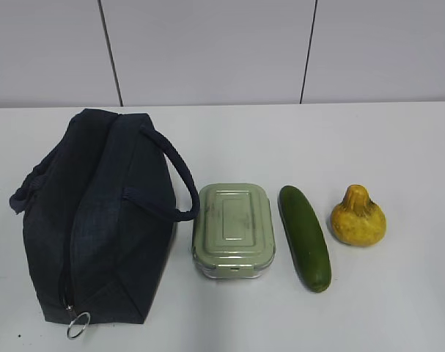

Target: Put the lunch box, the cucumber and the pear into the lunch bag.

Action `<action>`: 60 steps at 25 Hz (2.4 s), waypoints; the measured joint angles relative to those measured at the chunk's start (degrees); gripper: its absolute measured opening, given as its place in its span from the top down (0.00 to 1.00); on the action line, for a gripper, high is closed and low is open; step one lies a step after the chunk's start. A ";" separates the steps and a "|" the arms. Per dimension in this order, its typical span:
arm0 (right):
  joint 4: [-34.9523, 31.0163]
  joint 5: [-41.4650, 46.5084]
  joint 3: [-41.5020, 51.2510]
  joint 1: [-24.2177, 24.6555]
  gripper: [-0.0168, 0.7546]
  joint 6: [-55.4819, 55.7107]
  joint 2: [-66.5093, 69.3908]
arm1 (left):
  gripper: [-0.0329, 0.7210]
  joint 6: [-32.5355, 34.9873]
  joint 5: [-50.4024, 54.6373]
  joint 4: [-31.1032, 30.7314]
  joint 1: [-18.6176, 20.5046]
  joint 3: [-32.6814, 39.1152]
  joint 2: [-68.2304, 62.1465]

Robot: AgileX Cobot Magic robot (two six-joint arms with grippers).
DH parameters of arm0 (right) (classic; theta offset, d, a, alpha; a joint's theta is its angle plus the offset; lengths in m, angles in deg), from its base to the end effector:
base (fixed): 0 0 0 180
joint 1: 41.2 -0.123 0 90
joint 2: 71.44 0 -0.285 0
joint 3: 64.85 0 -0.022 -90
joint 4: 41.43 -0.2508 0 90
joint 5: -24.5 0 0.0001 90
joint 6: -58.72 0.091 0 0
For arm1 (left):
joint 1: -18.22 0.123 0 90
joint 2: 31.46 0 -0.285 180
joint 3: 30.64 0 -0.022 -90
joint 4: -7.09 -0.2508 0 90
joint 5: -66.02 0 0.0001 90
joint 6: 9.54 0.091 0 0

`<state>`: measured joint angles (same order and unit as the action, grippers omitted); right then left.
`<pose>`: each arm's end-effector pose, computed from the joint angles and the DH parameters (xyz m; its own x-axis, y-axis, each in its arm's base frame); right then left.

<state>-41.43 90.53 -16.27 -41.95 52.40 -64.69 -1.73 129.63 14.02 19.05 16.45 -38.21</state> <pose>-0.0116 -0.0002 0.2698 -0.5158 -0.1168 -0.8487 -0.0703 0.9931 -0.0940 -0.0130 -0.0100 0.2807 -0.4501 0.0753 -0.8898 0.1191 0.9926 0.0237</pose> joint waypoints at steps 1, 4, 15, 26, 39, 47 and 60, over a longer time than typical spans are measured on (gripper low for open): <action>0.00 0.00 0.00 0.00 0.45 0.00 0.00 | 0.64 0.00 0.00 0.00 0.00 0.00 0.00; 0.00 0.00 0.00 0.00 0.45 0.00 0.00 | 0.64 0.00 0.00 0.00 0.00 0.00 0.00; -1.79 0.00 -4.61 0.00 0.45 -1.64 4.77 | 0.64 0.00 0.00 0.00 0.00 0.00 0.00; -6.81 -2.50 -12.58 0.00 0.39 -5.50 24.19 | 0.64 0.00 0.00 0.00 0.00 0.00 0.00; -8.90 0.83 -34.01 -0.51 0.34 -8.49 55.65 | 0.64 0.00 0.00 0.00 0.00 0.00 0.00; -13.55 5.24 -51.37 -0.51 0.34 -8.65 73.60 | 0.64 0.00 0.00 0.00 0.00 0.00 0.00; -13.32 5.24 -56.09 -1.31 0.34 -6.09 93.06 | 0.64 0.00 0.00 0.00 0.00 0.00 0.00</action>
<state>-54.75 95.77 -72.36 -43.26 46.31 28.36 -1.73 129.63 14.02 19.05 16.45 -38.21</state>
